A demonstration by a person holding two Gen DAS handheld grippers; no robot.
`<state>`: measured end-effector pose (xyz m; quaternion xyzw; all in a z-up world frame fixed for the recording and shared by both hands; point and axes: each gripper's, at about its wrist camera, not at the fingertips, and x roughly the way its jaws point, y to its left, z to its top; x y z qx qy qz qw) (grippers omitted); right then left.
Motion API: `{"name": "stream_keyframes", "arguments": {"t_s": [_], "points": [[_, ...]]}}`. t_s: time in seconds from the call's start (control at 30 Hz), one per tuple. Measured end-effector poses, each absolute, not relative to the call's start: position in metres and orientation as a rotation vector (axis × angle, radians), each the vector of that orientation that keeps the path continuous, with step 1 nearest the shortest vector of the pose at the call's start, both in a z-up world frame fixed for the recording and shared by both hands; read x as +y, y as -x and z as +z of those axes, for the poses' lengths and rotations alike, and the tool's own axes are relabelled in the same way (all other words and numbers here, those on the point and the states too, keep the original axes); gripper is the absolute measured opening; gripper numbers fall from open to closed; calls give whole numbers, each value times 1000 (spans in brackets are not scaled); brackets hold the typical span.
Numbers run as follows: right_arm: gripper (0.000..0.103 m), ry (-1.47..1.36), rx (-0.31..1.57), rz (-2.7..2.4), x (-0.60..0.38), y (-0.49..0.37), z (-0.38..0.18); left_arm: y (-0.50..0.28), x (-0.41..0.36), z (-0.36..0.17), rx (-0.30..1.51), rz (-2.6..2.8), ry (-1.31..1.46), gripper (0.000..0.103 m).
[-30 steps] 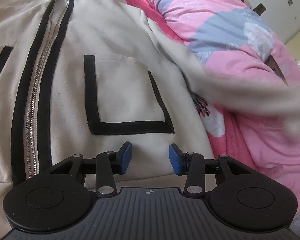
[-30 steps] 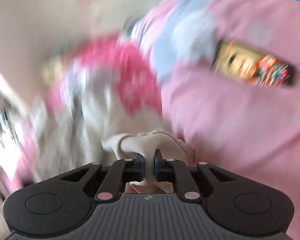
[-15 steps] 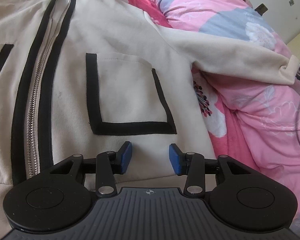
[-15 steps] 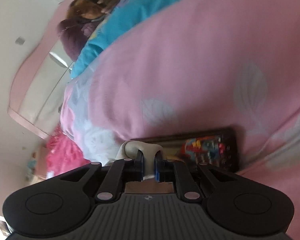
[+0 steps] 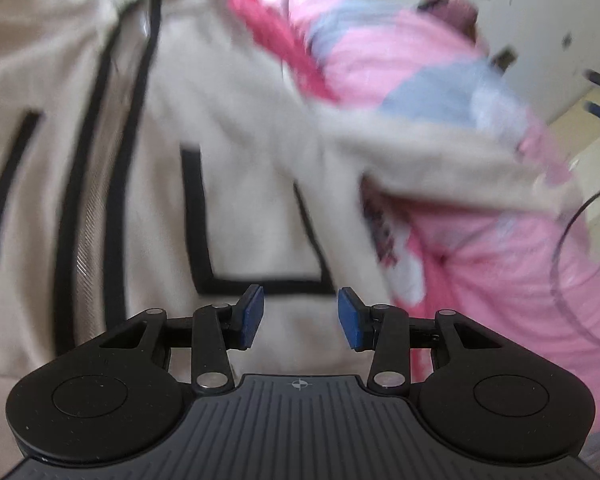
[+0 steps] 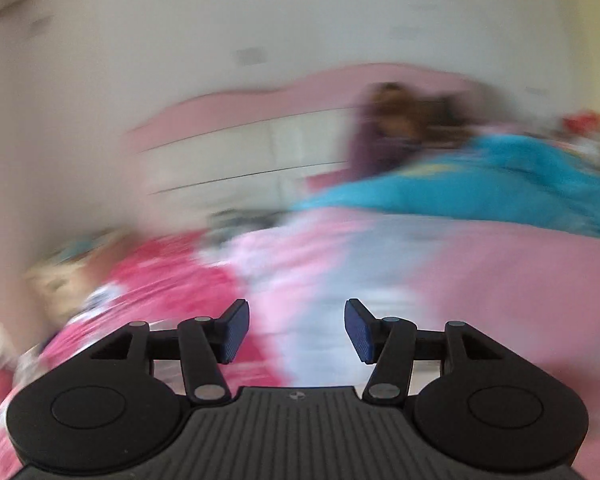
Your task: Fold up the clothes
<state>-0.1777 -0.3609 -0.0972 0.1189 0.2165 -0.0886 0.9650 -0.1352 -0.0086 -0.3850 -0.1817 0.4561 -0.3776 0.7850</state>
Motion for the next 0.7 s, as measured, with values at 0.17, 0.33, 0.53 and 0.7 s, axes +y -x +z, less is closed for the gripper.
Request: {"name": "stream_keyframes", "arguments": {"t_s": [0.17, 0.33, 0.53, 0.7], "points": [[58, -219, 567, 208, -231, 75, -140, 110, 57, -367, 851, -659, 522, 41], [58, -166, 668, 468, -91, -23, -192, 70, 142, -370, 697, -339, 601, 41], [58, -149, 795, 610, 57, -135, -254, 52, 211, -420, 680, -109, 770, 41], [58, -73, 871, 525, 143, -234, -297, 50, 217, -434, 675, -130, 796, 41]]}}
